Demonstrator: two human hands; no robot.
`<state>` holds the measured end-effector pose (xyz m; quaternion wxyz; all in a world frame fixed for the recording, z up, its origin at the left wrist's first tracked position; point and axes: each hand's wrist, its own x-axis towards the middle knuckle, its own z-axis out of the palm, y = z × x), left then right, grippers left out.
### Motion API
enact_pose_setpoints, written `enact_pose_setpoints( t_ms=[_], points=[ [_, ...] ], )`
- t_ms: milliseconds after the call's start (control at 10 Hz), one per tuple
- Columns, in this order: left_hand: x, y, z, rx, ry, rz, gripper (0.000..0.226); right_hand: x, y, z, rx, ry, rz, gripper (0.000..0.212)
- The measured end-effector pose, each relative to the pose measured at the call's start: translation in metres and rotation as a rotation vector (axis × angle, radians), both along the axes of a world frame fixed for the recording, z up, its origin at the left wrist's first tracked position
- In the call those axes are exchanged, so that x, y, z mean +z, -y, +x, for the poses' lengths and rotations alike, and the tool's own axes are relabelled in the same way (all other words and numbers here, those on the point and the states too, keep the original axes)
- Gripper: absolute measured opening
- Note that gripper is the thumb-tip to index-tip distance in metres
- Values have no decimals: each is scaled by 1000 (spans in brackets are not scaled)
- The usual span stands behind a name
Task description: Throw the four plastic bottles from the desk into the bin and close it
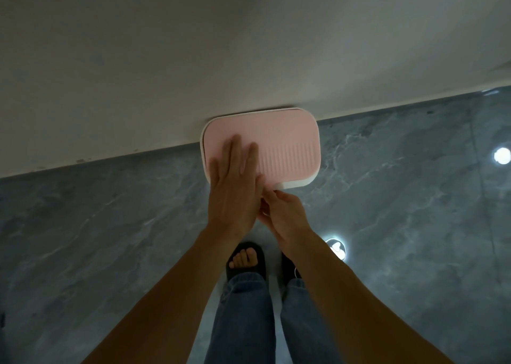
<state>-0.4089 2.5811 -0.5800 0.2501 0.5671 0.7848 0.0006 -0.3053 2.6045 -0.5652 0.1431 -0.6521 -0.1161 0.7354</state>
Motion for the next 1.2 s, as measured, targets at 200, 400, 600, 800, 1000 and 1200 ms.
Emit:
enact_pose_setpoints(
  t_ms=[200,400,600,800,1000,1200],
  points=[
    [-3,2,-1,-2,10,22,62,-7,0,-1,-36,18,-19,30],
    [-11,4,-1,-10,1,32,66,-5,-2,-6,-48,141,9,20],
    [-12,6,-1,17,-16,25,66,-4,-2,-6,-79,89,-30,19],
    [-16,11,-3,-3,-23,14,71,-10,-4,-7,-80,60,-95,16],
    [-18,10,1,4,-40,-13,75,-16,-4,-6,-88,41,-90,12],
    [10,7,-5,67,68,-40,64,-6,-6,14,140,209,-23,18]
  ],
)
